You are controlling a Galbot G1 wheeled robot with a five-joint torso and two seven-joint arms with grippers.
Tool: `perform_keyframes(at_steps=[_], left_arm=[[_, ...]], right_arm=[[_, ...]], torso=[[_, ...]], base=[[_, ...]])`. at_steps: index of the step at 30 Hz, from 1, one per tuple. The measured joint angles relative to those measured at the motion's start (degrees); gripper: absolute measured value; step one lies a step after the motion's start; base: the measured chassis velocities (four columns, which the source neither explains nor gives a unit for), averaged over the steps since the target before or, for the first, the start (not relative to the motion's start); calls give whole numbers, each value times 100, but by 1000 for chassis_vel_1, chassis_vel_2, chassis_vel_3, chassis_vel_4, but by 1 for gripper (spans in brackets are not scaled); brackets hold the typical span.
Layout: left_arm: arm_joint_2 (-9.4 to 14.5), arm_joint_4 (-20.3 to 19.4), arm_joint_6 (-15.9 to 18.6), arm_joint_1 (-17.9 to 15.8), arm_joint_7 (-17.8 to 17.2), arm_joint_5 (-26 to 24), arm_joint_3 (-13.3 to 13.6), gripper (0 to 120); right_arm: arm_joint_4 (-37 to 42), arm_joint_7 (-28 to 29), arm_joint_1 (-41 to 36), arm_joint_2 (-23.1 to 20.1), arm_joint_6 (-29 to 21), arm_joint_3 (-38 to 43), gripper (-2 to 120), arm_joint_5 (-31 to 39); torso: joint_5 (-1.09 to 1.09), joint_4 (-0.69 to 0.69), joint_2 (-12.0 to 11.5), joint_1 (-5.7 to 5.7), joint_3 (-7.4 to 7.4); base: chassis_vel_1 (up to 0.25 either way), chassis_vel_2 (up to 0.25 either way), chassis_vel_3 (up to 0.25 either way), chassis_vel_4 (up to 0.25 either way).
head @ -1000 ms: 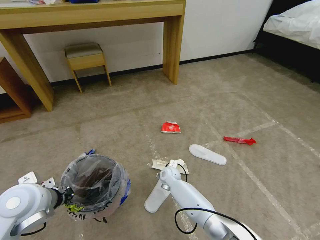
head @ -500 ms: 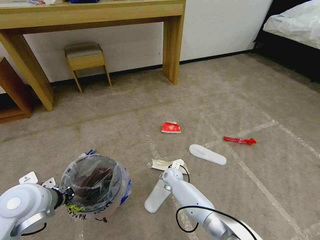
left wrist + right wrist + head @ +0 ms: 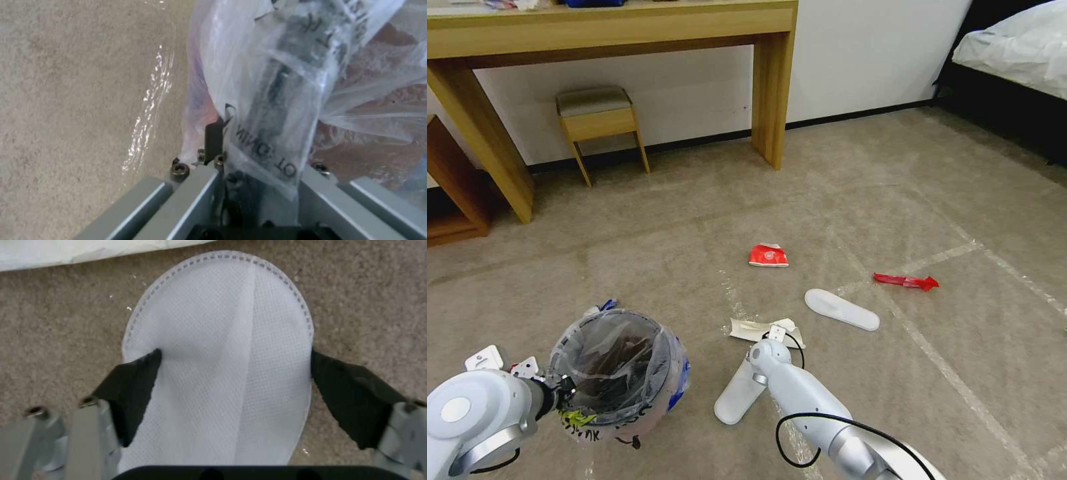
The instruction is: Pick up the trash bin and place the garbage on the floor into it.
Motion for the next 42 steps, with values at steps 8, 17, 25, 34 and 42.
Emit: perform_keyframes(at_steps=[8,17,25,34,42], left_arm=[[11,0,1,-32,18,24,24,0],[15,-8,1,-26,21,46,35,0],[-3,-52,1,-19,22,86,67,0],[18,-81,-5,-18,20,89,76,0],[43,-97,-10,-11,-27,52,77,0]], right_arm=[[51,-35,-27,-27,27,45,59,-89],[310,73,-131,-180,30,33,39,-82],[839,466,-347,-480,10,25,12,10],[1872,1129,-720,-906,-51,-68,1,310],[3501,1994,-1088,-1515,-170,-320,1,1003]], torso=[[-1,-1,0,0,1],[8,4,-7,2,6],[5,3,-10,4,7],[4,2,-7,3,4],[3,2,-5,2,3]], base=[[0,0,0,0],[0,0,0,0],[0,0,0,0],[0,0,0,0],[0,0,0,0]])
